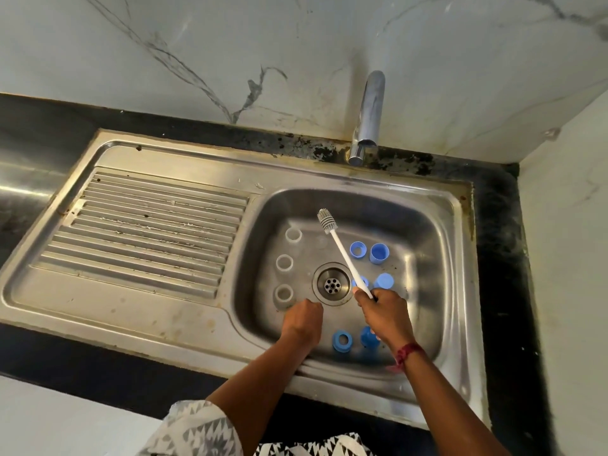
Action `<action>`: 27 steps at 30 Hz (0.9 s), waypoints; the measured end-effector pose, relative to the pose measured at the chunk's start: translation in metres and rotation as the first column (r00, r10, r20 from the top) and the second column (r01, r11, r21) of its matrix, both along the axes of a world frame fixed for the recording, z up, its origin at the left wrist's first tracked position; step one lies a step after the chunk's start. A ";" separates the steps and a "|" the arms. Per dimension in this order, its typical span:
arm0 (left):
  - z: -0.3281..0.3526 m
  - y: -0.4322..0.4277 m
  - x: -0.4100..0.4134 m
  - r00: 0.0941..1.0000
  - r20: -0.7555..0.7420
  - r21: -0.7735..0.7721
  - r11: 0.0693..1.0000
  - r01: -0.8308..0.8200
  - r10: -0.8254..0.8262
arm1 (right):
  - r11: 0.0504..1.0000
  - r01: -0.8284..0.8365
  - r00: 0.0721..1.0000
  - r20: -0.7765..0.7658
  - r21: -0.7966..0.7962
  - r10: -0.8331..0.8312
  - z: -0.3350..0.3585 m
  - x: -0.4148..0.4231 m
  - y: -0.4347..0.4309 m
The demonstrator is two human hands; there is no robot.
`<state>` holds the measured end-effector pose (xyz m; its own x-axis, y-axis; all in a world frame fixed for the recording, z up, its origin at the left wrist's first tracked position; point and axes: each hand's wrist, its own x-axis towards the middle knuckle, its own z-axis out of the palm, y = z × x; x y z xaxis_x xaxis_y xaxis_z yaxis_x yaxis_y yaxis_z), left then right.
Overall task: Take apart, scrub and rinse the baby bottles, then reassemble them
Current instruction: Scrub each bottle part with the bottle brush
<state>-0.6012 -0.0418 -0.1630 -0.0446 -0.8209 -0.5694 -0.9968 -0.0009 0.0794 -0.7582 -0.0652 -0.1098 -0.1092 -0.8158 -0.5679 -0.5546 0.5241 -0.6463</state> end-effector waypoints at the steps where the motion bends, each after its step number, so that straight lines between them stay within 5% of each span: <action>1: -0.003 0.000 -0.002 1.000 0.018 0.004 1.000 0.020 -0.021 | 1.000 -0.006 1.000 -0.006 -0.001 0.006 -0.001 0.000 0.000; 12: -0.015 -0.012 -0.004 0.999 0.014 0.083 0.996 -0.044 0.043 | 0.998 -0.064 0.997 -0.042 0.000 0.064 -0.008 -0.002 -0.007; 18: 0.001 -0.021 -0.012 0.937 -0.227 0.134 0.961 -0.241 0.266 | 0.999 -0.038 0.999 -0.015 -0.014 0.038 -0.006 -0.006 -0.008; 20: 0.015 -0.025 -0.013 0.792 -0.419 0.170 0.895 -0.413 0.445 | 0.998 -0.036 0.999 -0.024 -0.055 0.035 -0.003 -0.010 -0.005; 24: 0.052 -0.037 -0.003 0.116 -0.721 0.479 0.612 -0.630 0.684 | 0.996 0.023 0.999 0.038 -0.085 -0.020 0.000 -0.019 0.002; 27: 0.068 -0.053 0.021 0.009 -0.821 0.404 0.591 -0.698 0.571 | 0.992 0.032 0.999 0.043 -0.119 -0.027 0.004 -0.020 0.005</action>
